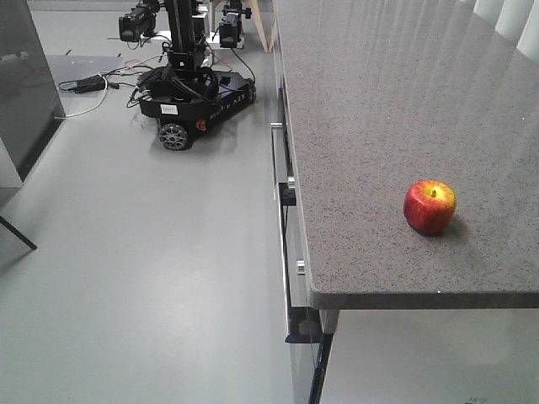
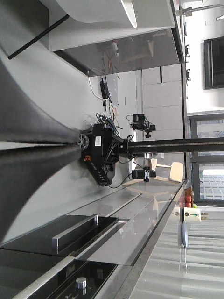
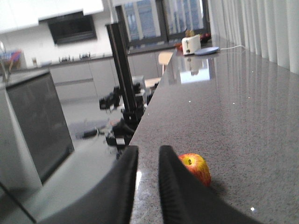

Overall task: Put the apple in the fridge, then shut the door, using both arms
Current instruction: 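Raise the right gripper and move it above the red-yellow apple, then lower the open right gripper around the apple and close it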

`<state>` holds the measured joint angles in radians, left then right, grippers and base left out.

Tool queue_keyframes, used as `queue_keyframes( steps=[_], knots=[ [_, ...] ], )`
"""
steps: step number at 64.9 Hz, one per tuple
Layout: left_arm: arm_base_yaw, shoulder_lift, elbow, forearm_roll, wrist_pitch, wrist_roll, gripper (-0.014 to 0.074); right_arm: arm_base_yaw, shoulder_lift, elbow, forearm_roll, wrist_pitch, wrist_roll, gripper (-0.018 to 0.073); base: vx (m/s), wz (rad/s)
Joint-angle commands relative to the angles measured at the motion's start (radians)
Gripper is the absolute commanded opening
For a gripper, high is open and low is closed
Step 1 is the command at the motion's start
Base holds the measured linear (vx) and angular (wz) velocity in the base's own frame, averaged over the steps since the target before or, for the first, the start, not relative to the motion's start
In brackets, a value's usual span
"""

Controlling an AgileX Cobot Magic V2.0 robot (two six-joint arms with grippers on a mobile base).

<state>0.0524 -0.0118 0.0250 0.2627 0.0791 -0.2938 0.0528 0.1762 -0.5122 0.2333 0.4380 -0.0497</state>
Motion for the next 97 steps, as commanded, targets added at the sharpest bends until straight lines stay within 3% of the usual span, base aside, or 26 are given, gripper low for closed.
queue_keyframes(
  steps=[1, 8, 14, 26, 40, 65, 75, 87, 97],
  knots=[
    [-0.003, -0.016, 0.028, -0.001, -0.071, -0.009, -0.0006, 0.002, 0.093, -0.126, 0.013, 0.024, -0.069, 0.0353, 0.00, 0.00],
    [-0.003, -0.016, 0.028, -0.001, -0.071, -0.009, -0.0006, 0.002, 0.153, -0.176, -0.005, 0.025, -0.081, 0.0603, 0.00, 0.00],
    [-0.003, -0.016, 0.028, -0.001, -0.071, -0.009, -0.0006, 0.002, 0.184, -0.168, -0.035, -0.007, -0.098, 0.0731, 0.00, 0.00],
    [-0.003, -0.016, 0.028, -0.001, -0.071, -0.009, -0.0006, 0.002, 0.268, -0.192, -0.043, -0.040, -0.119, 0.0715, 0.00, 0.00],
    [-0.003, -0.016, 0.028, -0.001, -0.071, -0.009, -0.0006, 0.002, 0.547, -0.393, -0.044, 0.055, -0.180, 0.0699, 0.00, 0.00],
    [-0.003, -0.016, 0.028, -0.001, -0.071, -0.009, -0.0006, 0.000, 1.053, -0.698, -0.101, 0.135, -0.144, 0.0687, 0.00, 0.00],
    [-0.003, -0.016, 0.028, -0.001, -0.071, -0.009, -0.0006, -0.048, 1.203, -0.803, -0.100, 0.185, -0.115, 0.0684, 0.00, 0.00],
    [-0.003, -0.016, 0.028, -0.001, -0.071, -0.009, -0.0006, -0.061, 1.319, -0.870, -0.095, 0.284, -0.142, 0.0682, 0.00, 0.00],
    [-0.003, -0.016, 0.028, -0.001, -0.071, -0.009, -0.0006, -0.061, 1.359, -0.872, -0.064, 0.281, -0.200, 0.0676, 0.00, 0.00]
  ],
)
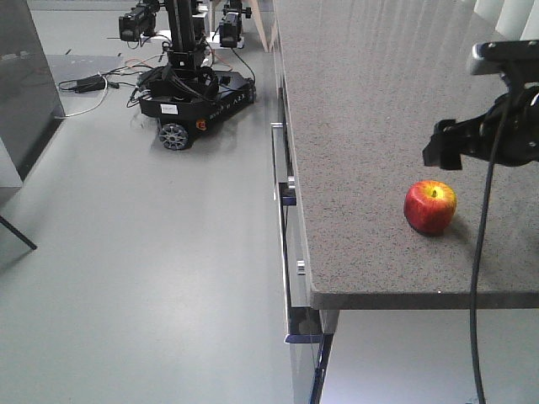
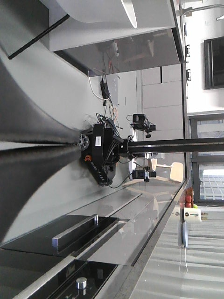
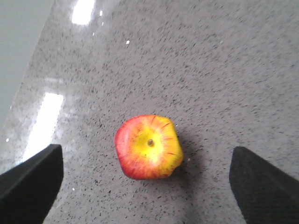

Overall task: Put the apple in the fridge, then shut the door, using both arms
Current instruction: 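Lower the open right gripper around the apple and close it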

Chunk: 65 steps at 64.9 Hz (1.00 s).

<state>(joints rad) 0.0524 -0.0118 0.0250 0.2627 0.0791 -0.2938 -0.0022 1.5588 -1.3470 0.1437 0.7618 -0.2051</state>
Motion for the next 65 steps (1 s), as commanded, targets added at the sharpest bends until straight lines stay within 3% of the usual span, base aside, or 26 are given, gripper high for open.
queue_keyframes(
  steps=[1, 10, 18, 65],
  knots=[
    [-0.003, -0.016, 0.028, -0.001, -0.071, -0.009, -0.0006, -0.006, -0.023, -0.038, 0.031, -0.044, -0.055, 0.0676, 0.00, 0.00],
    [-0.003, -0.016, 0.028, -0.001, -0.071, -0.009, -0.0006, -0.006, -0.018, -0.038, 0.111, -0.058, -0.159, 0.0672, 0.00, 0.00],
    [-0.003, -0.016, 0.028, -0.001, -0.071, -0.009, -0.0006, -0.006, -0.006, -0.037, 0.125, -0.081, -0.181, 0.0670, 0.00, 0.00],
    [-0.003, -0.016, 0.028, -0.001, -0.071, -0.009, -0.0006, -0.007, 0.167, -0.037, 0.095, -0.196, -0.175, 0.0651, 0.00, 0.00]
  ],
)
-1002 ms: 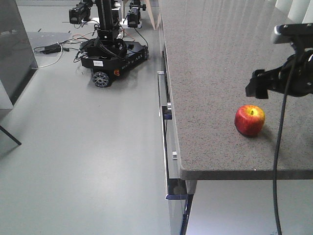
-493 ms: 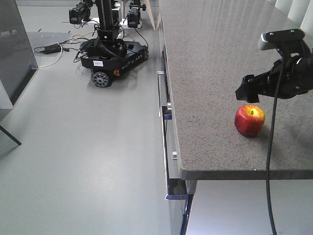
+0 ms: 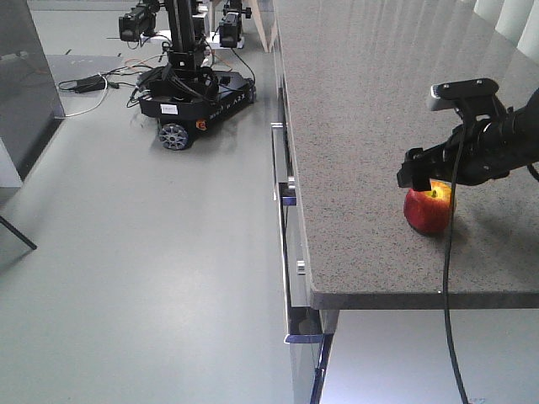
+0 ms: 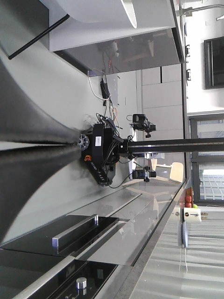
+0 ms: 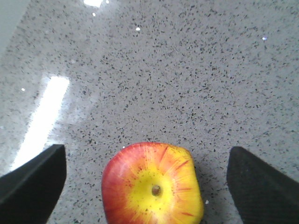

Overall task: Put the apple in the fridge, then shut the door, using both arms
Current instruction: 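Lower the open right gripper around the apple and close it, then lift the apple off the countertop with the right gripper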

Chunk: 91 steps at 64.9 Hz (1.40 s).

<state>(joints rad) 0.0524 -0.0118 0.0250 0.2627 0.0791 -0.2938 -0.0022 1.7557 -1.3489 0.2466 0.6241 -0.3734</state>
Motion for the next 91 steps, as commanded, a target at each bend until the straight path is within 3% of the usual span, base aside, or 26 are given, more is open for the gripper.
queue_keyframes(
  steps=[1, 45, 57, 77, 91],
  knots=[
    [-0.003, -0.016, 0.028, -0.001, -0.071, -0.009, -0.0006, -0.007, -0.027, -0.035, -0.010, -0.059, -0.006, 0.0651, 0.00, 0.00],
    [-0.003, -0.016, 0.028, -0.001, -0.071, -0.009, -0.0006, -0.007, 0.065, -0.034, -0.023, -0.025, 0.037, 0.0576, 0.00, 0.00],
    [-0.003, -0.016, 0.028, -0.001, -0.071, -0.009, -0.0006, -0.007, 0.065, -0.034, -0.040, -0.014, 0.037, 0.0471, 0.00, 0.00],
    [-0.003, -0.016, 0.028, -0.001, -0.071, -0.009, -0.0006, -0.007, 0.018, -0.066, -0.016, 0.024, 0.037, 0.0175, 0.00, 0.00],
    [-0.003, -0.016, 0.028, -0.001, -0.071, -0.009, -0.0006, -0.007, -0.141, -0.160, 0.060, 0.053, 0.037, 0.0085, 0.00, 0.00]
  ],
)
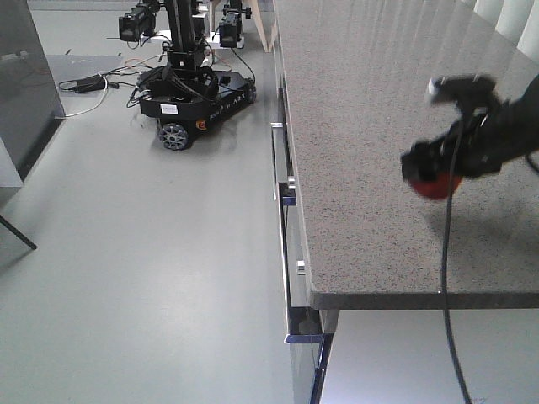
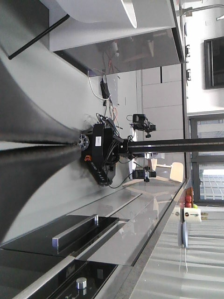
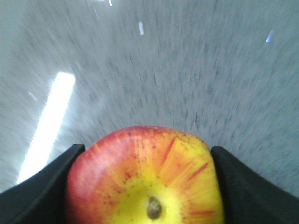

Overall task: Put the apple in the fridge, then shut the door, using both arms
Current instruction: 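Lift the apple off the countertop with the right gripper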

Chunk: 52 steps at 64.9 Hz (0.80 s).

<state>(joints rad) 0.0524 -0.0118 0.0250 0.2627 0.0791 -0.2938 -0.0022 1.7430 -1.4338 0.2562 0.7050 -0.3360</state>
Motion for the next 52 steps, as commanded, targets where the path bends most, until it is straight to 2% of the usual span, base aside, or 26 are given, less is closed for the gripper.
queue_keyframes(
  steps=[1, 22, 52],
  knots=[
    [-0.003, -0.016, 0.028, -0.001, -0.071, -0.009, -0.0006, -0.007, -0.148, -0.082, 0.057, -0.023, 0.000, 0.0084, 0.00, 0.00],
    [-0.003, -0.016, 0.028, -0.001, -0.071, -0.009, -0.0006, -0.007, -0.350, -0.121, 0.100, -0.023, -0.001, 0.0084, 0.00, 0.00],
    [-0.003, -0.016, 0.028, -0.001, -0.071, -0.009, -0.0006, -0.007, -0.370, -0.121, 0.100, -0.012, -0.001, 0.0084, 0.00, 0.00]
  ],
)
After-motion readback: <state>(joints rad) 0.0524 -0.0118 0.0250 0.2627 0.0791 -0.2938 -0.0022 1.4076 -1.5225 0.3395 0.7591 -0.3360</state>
